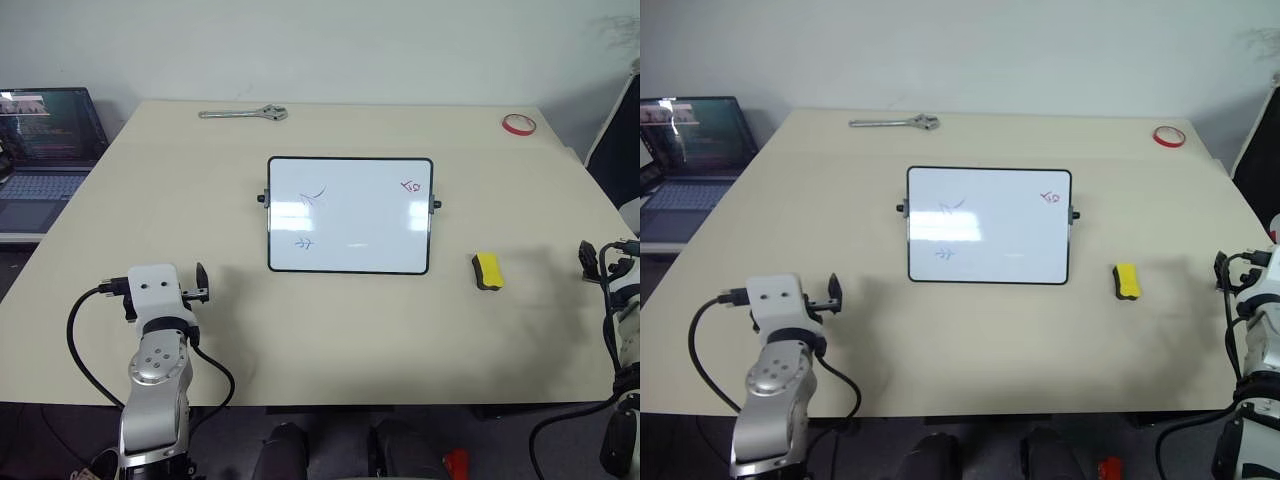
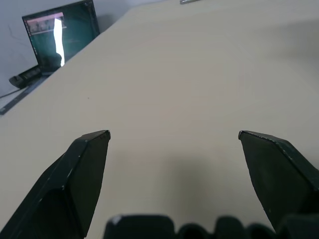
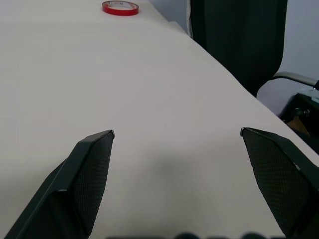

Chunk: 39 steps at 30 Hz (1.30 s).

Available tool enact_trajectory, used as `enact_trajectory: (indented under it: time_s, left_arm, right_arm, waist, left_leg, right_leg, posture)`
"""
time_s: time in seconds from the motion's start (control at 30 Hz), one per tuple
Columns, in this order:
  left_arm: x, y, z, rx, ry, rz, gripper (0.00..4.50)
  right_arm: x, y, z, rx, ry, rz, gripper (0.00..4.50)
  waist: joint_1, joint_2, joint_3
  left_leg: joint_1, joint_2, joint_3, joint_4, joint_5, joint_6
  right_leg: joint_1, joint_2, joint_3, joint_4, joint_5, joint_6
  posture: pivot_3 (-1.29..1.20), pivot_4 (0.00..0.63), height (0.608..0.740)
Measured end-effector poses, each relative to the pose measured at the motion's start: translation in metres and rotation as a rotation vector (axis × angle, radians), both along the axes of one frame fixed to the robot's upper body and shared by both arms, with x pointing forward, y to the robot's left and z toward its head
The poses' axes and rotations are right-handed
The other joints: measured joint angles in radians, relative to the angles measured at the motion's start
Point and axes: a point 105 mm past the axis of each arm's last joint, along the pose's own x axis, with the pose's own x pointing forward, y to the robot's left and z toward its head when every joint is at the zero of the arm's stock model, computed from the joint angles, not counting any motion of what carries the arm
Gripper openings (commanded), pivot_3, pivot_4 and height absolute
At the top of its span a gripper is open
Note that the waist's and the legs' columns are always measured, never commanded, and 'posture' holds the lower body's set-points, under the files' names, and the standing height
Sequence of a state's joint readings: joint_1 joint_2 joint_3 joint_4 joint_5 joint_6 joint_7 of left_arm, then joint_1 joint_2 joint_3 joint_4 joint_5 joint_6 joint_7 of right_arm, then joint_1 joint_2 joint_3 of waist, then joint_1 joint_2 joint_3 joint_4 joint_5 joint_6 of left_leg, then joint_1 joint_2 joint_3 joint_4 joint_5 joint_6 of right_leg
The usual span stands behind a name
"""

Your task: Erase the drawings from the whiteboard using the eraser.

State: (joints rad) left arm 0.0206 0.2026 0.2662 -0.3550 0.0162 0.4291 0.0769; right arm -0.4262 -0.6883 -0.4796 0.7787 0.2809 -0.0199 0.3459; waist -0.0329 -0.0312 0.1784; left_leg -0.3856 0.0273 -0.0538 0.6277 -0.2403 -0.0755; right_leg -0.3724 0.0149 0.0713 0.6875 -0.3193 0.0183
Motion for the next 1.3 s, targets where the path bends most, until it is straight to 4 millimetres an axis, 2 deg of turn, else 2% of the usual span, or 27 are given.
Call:
enact_trajectory:
  time_s: [0.2,0.27,0.4,0.5,0.67,0.73,0.83,0.93,1.0,1.1,1.2,1.3]
  left_arm:
    - [0.001,-0.002,-0.001,-0.032,-0.006,-0.002,4.50]
    - [0.006,-0.005,0.005,-0.032,-0.016,-0.030,4.50]
    - [0.022,-0.013,0.031,0.009,-0.071,-0.147,4.50]
    - [0.028,-0.023,0.043,0.029,-0.082,-0.256,4.50]
    - [0.034,-0.051,0.067,0.046,-0.115,-0.536,4.50]
    - [0.040,-0.075,0.088,0.048,-0.135,-0.728,4.50]
    - [0.039,-0.119,0.114,0.167,-0.135,-1.032,4.50]
    - [0.029,-0.159,0.113,0.223,-0.074,-1.307,4.50]
    - [0.022,-0.176,0.108,0.249,-0.012,-1.460,4.50]
    - [0.017,-0.182,0.101,0.274,0.057,-1.581,4.50]
    - [0.015,-0.187,0.087,0.297,0.153,-1.697,4.50]
    - [0.016,-0.187,0.080,0.297,0.193,-1.737,4.50]
  right_arm:
    - [-0.009,-0.002,0.001,-0.013,-0.008,-0.030,4.44]
    - [-0.008,0.006,0.007,-0.032,-0.024,0.000,4.44]
    - [-0.005,0.032,0.026,-0.035,-0.069,0.095,4.44]
    - [-0.006,0.052,0.029,-0.002,-0.069,0.166,4.44]
    - [-0.017,0.099,0.028,0.075,0.009,0.349,4.44]
    - [-0.028,0.120,0.027,0.116,0.082,0.422,4.44]
    - [-0.035,0.146,0.040,0.151,0.101,0.498,4.44]
    - [-0.038,0.152,0.042,0.150,0.130,0.476,4.44]
    - [-0.036,0.152,0.035,0.167,0.165,0.426,4.44]
    - [-0.034,0.155,0.023,0.216,0.206,0.368,4.44]
    - [-0.024,0.163,0.025,0.213,0.188,0.334,4.44]
    - [-0.017,0.174,0.018,0.221,0.196,0.328,4.44]
  waist:
    - [-0.001,0.000,0.000]
    - [-0.001,0.000,0.000]
    - [-0.001,0.000,0.000]
    - [0.000,0.000,0.000]
    - [0.002,0.001,0.000]
    - [0.006,0.001,0.001]
    - [0.006,0.001,0.001]
    - [0.004,0.001,0.001]
    - [0.000,0.001,0.001]
    - [-0.008,0.003,0.001]
    - [-0.012,0.003,0.001]
    - [-0.011,0.003,0.001]
  left_leg:
    - [0.000,0.000,0.000,0.000,0.000,0.000]
    - [0.000,0.000,0.000,0.000,0.000,0.000]
    - [0.001,0.000,0.000,0.000,0.000,0.000]
    - [0.000,0.001,-0.001,0.000,0.000,-0.001]
    - [-0.002,0.002,-0.003,0.000,0.000,-0.001]
    - [-0.005,0.001,-0.005,0.002,0.000,-0.001]
    - [-0.005,-0.001,-0.006,0.002,0.000,0.000]
    - [-0.006,-0.001,-0.005,0.002,0.000,0.000]
    - [-0.007,-0.001,-0.005,0.001,0.000,0.000]
    - [-0.010,0.000,-0.004,0.000,0.000,0.000]
    - [-0.012,0.000,-0.003,0.001,0.000,0.000]
    - [-0.013,-0.001,-0.004,0.001,0.000,0.000]
  right_leg:
    - [0.000,0.000,0.000,0.000,0.000,0.000]
    - [0.000,0.000,0.000,0.000,0.000,0.000]
    - [0.000,0.000,0.000,0.001,0.000,0.000]
    - [0.000,0.000,-0.001,0.001,0.000,0.000]
    - [-0.001,0.000,-0.002,0.000,0.000,0.000]
    - [-0.002,0.000,-0.004,0.001,0.000,0.000]
    - [-0.001,0.001,-0.005,0.000,0.000,0.001]
    - [-0.001,0.002,-0.005,-0.002,0.001,0.002]
    - [-0.002,0.002,-0.005,-0.004,0.001,0.002]
    - [-0.007,0.004,-0.003,-0.003,0.001,0.001]
    - [-0.009,0.004,-0.003,-0.002,0.001,0.001]
    - [-0.010,0.004,-0.003,-0.002,0.001,0.001]
  posture:
    - [0.00,0.150,0.740]
    - [0.00,0.150,0.740]
    - [0.00,0.150,0.740]
    - [0.00,0.150,0.740]
    - [0.00,0.150,0.740]
    - [0.00,0.150,0.740]
    - [0.00,0.150,0.740]
    - [0.00,0.150,0.740]
    - [0.00,0.150,0.740]
    - [0.00,0.150,0.740]
    - [0.00,0.150,0.740]
    - [0.00,0.150,0.740]
